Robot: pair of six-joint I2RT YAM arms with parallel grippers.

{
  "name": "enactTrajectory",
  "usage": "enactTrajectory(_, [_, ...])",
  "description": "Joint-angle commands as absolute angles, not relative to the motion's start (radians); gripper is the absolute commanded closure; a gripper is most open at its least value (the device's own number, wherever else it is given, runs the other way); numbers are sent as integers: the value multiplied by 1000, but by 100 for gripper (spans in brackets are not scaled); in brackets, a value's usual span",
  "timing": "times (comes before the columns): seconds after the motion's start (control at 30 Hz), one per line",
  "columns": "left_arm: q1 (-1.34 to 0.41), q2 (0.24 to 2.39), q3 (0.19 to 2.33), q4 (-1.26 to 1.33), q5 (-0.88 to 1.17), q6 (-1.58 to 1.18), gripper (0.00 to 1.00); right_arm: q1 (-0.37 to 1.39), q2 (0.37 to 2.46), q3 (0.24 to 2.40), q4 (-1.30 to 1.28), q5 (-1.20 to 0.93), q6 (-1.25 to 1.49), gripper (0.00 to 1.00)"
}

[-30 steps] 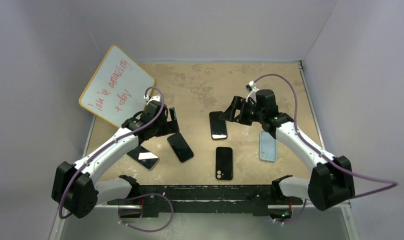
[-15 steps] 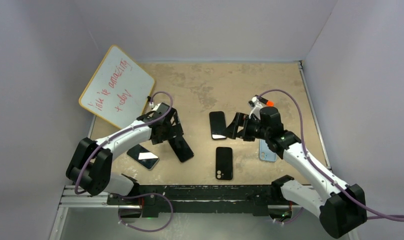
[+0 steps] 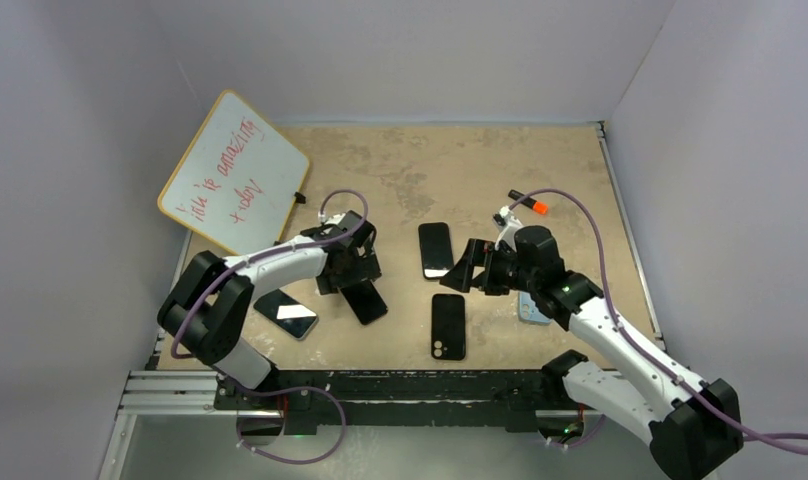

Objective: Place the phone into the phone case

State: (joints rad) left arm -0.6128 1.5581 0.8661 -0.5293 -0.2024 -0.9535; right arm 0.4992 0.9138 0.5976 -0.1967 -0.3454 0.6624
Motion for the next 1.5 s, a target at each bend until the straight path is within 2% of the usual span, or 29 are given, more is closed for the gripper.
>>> enactTrajectory(0.0, [-637, 1602, 934, -579, -254, -1005, 4, 505, 867, 606, -223, -305, 640, 1])
enactTrajectory(0.33, [-673, 1678, 968, -614, -246, -1084, 4, 506, 834, 607, -253, -294, 639, 1])
enactTrajectory(0.4, [-679, 1683, 976, -614, -248, -1092, 6, 507, 839, 607, -260, -290, 634, 1])
enactTrajectory(0.67, [-695, 1655, 914, -573, -187, -1034, 27, 507, 808, 604, -261, -319, 669, 1])
enactTrajectory(0.8, [-703, 1582, 846, -475, -106, -996, 44, 506, 809, 569, -228, -320, 683, 2])
enactTrajectory(1.0, [-721, 1477, 762, -356, -35, -937, 50, 515, 821, 527, -180, -380, 734, 11])
enactTrajectory(1.13, [-720, 1446, 722, -315, -8, -929, 53, 532, 812, 451, -48, -386, 823, 17])
enactTrajectory(1.33, [-722, 1426, 704, -217, 89, -939, 55, 628, 834, 392, 129, -299, 885, 33])
enactTrajectory(1.47, [-721, 1432, 703, -168, 147, -947, 56, 691, 921, 381, 214, -266, 902, 42])
